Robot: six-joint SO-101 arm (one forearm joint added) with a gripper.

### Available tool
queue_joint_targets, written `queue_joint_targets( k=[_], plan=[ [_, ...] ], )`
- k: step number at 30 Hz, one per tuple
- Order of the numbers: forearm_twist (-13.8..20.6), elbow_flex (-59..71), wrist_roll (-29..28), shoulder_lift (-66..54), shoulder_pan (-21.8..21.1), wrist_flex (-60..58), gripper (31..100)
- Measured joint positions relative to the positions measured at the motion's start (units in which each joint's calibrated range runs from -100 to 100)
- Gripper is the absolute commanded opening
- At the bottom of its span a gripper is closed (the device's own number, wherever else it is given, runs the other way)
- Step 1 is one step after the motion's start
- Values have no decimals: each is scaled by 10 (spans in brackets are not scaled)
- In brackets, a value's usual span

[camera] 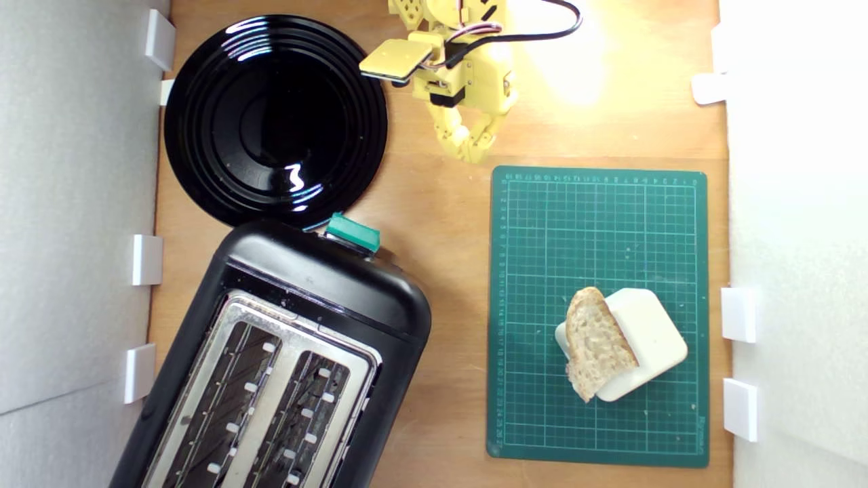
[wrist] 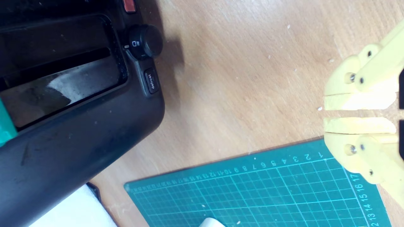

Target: Pick bread and place in toaster

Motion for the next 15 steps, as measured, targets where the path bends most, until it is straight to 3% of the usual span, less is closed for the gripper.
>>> queue_joint_targets(
  k=[15],
  plan=[
    [0, 0, 0, 0, 0, 0, 489]
  ],
)
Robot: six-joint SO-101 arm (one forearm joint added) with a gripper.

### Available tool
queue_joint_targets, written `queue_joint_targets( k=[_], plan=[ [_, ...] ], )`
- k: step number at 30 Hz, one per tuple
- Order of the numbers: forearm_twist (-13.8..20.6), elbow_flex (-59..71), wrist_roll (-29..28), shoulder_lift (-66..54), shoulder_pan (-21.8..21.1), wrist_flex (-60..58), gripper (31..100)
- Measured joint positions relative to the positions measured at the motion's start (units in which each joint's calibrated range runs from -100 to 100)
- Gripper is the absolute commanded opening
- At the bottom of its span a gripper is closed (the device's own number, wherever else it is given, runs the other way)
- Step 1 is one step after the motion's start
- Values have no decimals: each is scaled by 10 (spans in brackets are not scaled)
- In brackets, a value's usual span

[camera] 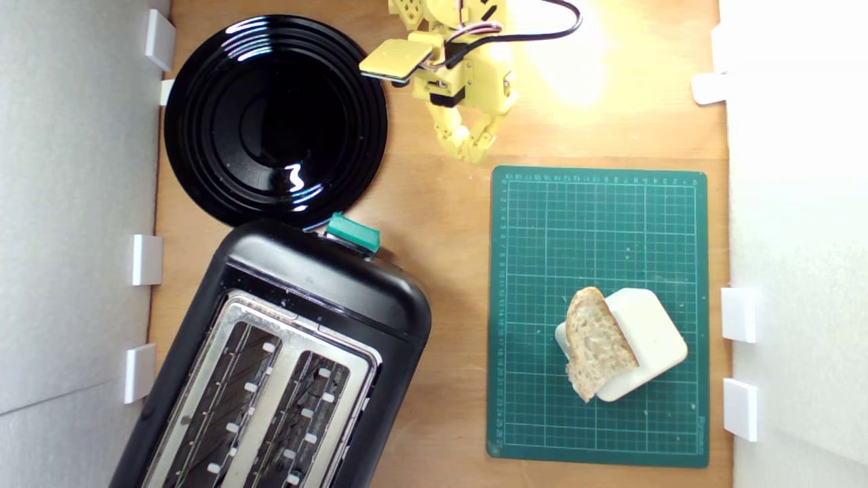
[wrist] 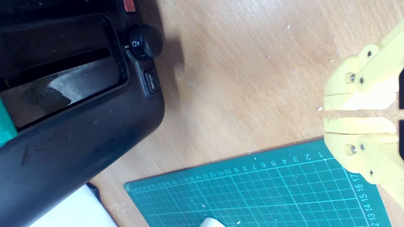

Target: Pick bread and place in toaster

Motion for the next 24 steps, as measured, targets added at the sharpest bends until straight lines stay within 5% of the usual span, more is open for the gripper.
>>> queue_joint_targets(
  k=[15, 24],
  plan=[
    [-13, -1, 0, 39, 2, 0, 489],
    [-33, -3, -22, 172, 2, -202, 489]
  ],
)
